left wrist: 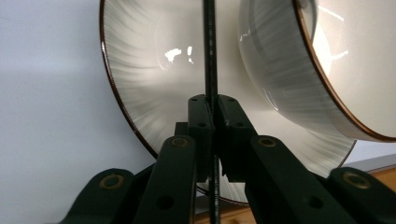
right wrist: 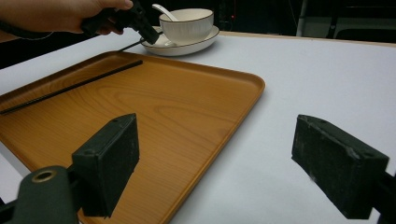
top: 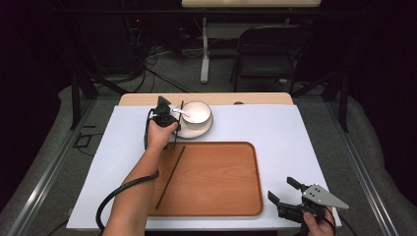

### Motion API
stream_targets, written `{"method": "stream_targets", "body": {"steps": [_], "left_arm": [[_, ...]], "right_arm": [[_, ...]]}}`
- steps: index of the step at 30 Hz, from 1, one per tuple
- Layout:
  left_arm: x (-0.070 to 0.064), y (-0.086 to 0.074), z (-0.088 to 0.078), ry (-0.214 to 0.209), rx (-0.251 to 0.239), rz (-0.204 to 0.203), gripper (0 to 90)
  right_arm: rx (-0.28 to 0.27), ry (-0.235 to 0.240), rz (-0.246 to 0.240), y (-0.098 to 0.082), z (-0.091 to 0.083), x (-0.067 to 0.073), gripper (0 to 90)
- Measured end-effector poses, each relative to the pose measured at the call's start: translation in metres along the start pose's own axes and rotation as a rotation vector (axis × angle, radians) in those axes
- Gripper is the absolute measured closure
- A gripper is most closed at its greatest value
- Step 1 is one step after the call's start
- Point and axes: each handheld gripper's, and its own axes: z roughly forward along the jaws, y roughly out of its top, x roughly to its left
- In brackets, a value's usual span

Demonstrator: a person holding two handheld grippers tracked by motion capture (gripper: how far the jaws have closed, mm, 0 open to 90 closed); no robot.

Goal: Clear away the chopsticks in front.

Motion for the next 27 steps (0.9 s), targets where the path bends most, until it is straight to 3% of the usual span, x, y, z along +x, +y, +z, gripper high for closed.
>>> {"method": "stream_targets", "body": {"steps": [8,15,20,25,27], "left_arm": [[0.007,0.000,-0.013,0.001,-0.022,-0.018,85.3],[0.021,-0.008,-0.034,-0.019,-0.035,-0.027,85.3],[0.030,-0.021,-0.050,-0.024,-0.029,-0.006,85.3],[0.037,-0.038,-0.070,-0.018,-0.023,0.041,85.3],[0.038,-0.041,-0.073,-0.023,-0.023,0.038,85.3]], "right_arm": [[0.001,0.000,-0.001,0.000,0.000,0.000,14.5],[-0.001,0.002,-0.004,0.000,0.001,0.000,14.5],[0.009,0.009,-0.008,0.000,0.003,0.000,14.5],[0.012,0.008,0.004,0.001,0.004,-0.001,14.5],[0.012,0.009,0.000,0.001,0.005,-0.001,14.5]]}}
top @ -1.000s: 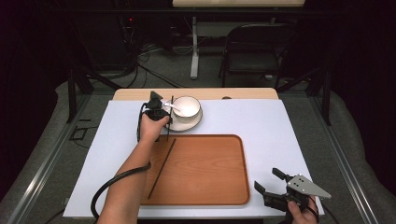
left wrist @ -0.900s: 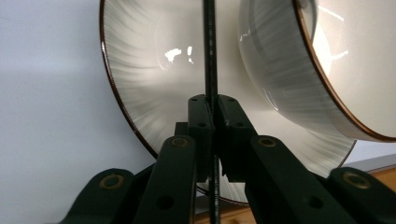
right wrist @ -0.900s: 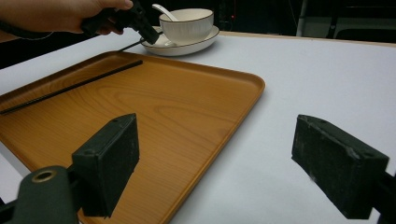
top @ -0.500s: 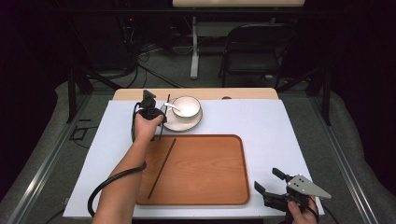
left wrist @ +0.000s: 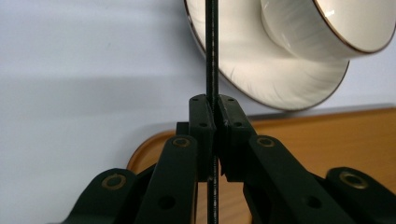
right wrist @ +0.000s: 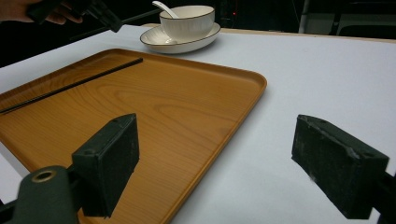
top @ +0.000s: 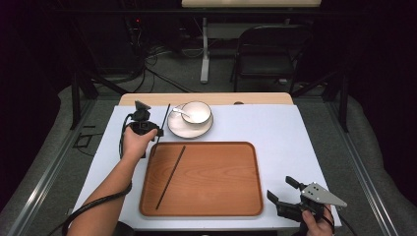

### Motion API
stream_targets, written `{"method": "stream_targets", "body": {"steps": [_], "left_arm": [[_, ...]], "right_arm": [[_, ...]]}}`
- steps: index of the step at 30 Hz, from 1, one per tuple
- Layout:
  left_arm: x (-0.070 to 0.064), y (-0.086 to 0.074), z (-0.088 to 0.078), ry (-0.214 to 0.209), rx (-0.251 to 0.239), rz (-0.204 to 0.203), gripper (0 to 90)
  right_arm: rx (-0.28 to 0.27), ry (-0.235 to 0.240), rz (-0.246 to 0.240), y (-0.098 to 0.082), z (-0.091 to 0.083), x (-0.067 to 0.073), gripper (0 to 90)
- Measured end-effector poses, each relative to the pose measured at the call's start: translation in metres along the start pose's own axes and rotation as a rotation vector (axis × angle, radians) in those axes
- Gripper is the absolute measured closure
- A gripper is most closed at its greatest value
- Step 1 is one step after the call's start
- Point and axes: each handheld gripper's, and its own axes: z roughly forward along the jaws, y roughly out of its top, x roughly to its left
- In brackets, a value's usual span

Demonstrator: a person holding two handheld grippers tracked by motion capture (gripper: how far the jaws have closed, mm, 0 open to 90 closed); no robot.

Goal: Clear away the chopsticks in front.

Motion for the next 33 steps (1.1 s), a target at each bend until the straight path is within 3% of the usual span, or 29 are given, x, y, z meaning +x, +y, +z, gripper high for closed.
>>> {"method": "stream_targets", "body": {"steps": [9,12,19,27,33], "left_arm": [[-0.001,-0.043,-0.030,-0.034,0.000,0.055,85.3],[-0.002,-0.059,-0.036,-0.047,0.006,0.078,85.3],[-0.002,-0.087,-0.043,-0.108,0.016,0.087,85.3],[-0.008,-0.110,-0.049,-0.099,-0.015,0.132,85.2],[-0.007,-0.128,-0.051,-0.101,-0.034,0.134,85.2]], "right_arm": [[0.000,0.006,-0.017,0.001,0.001,0.002,14.5],[0.000,0.005,-0.011,0.001,0.001,0.002,14.5],[0.004,0.001,-0.008,0.001,0.001,0.002,14.5],[0.006,0.001,-0.007,0.001,0.001,0.002,14.5],[0.007,0.000,-0.007,0.001,0.001,0.002,14.5]]}}
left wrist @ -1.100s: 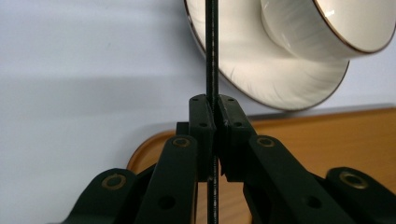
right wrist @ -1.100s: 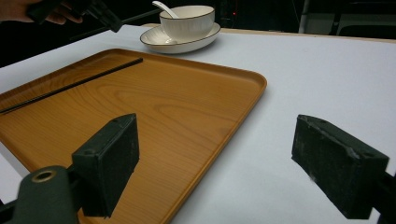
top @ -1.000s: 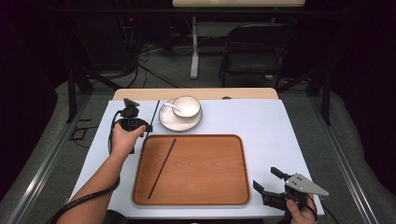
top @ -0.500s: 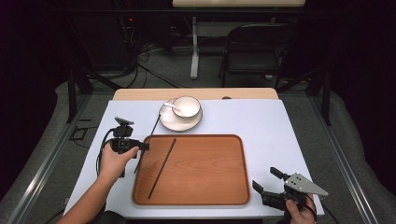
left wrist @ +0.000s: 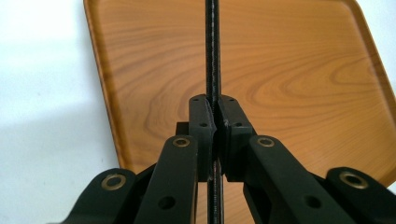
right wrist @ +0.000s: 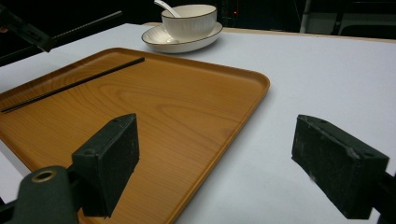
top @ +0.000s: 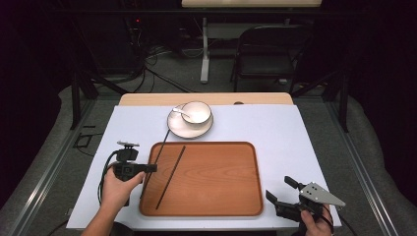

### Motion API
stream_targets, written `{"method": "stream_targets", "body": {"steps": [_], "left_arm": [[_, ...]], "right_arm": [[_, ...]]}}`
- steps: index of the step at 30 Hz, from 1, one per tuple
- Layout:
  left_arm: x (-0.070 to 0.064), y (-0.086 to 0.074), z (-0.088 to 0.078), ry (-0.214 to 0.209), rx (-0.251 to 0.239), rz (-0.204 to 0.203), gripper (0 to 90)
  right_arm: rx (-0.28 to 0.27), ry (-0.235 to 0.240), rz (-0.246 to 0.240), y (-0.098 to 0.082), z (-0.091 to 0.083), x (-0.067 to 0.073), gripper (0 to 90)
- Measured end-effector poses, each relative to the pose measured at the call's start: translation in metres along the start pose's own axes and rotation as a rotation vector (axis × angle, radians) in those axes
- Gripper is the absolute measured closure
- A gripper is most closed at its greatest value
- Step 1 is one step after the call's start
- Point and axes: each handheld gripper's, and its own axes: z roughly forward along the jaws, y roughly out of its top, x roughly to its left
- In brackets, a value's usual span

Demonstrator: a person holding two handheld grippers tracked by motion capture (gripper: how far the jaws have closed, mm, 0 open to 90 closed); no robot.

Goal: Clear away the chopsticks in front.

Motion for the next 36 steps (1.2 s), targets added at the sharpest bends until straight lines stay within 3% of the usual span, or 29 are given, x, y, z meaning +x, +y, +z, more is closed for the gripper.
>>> {"method": "stream_targets", "body": {"steps": [7,17,26,36], "left_arm": [[-0.001,-0.014,0.005,-0.002,-0.006,0.010,85.2],[-0.005,-0.019,0.022,0.028,0.074,0.061,85.1],[-0.004,-0.016,0.035,0.074,0.105,0.057,85.1],[-0.005,-0.012,0.041,0.089,0.118,0.050,84.8]], "right_arm": [[0.000,0.000,0.000,0.000,0.000,0.000,14.5],[-0.001,0.000,-0.001,0.000,0.000,0.000,14.5],[-0.001,-0.001,-0.004,0.000,0.000,0.000,14.5],[-0.003,-0.001,-0.004,0.000,-0.001,0.000,14.5]]}}
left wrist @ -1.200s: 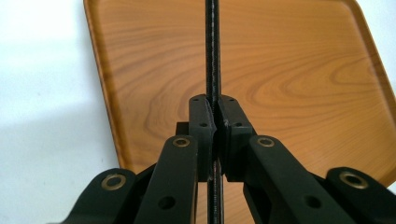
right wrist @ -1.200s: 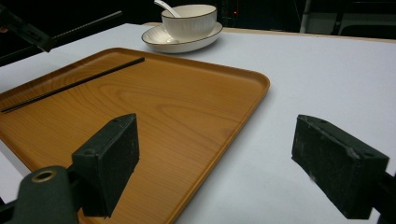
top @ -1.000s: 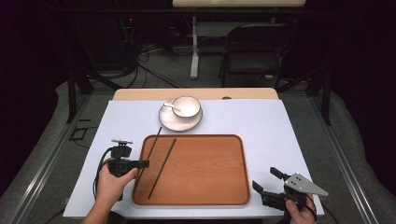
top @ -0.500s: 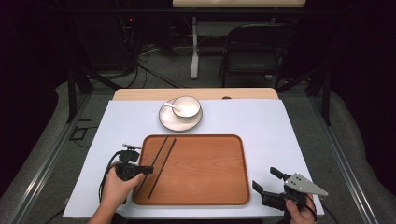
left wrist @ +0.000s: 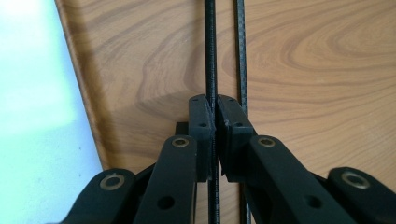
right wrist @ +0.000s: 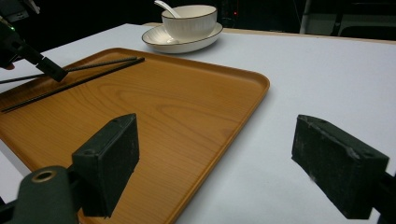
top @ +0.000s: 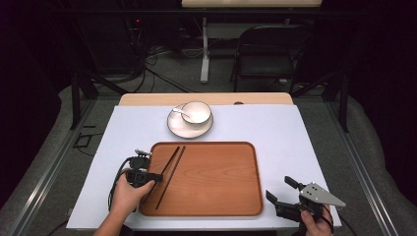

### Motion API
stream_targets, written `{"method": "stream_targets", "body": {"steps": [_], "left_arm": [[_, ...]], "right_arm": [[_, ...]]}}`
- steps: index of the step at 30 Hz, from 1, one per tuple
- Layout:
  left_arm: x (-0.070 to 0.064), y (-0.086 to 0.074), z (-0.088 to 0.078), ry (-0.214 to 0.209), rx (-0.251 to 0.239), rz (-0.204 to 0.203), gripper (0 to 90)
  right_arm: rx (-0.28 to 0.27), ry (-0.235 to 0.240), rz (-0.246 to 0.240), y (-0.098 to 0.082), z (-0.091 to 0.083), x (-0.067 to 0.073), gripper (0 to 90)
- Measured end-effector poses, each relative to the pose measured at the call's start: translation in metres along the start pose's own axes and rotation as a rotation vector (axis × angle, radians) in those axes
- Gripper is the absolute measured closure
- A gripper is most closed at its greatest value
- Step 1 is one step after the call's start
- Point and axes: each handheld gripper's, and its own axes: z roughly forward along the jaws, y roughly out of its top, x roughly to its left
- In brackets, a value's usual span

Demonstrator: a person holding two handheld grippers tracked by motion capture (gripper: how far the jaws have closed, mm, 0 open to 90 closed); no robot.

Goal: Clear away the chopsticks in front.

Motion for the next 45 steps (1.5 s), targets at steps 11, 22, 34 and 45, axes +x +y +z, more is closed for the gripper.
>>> {"method": "stream_targets", "body": {"steps": [11,22,34,45], "left_arm": [[0.001,0.000,0.000,0.006,-0.006,-0.002,84.3],[0.001,-0.001,-0.004,0.004,-0.019,-0.002,84.6],[0.002,-0.008,-0.022,-0.038,-0.124,0.026,75.6],[0.012,-0.036,-0.044,-0.098,-0.386,0.124,43.4]], "right_arm": [[-0.001,0.000,0.002,0.000,0.000,0.000,14.5],[-0.001,0.000,0.003,0.000,0.000,0.000,14.5],[-0.001,-0.001,0.004,0.000,0.000,0.000,14.5],[0.001,-0.005,0.005,0.000,0.000,0.001,14.5]]}}
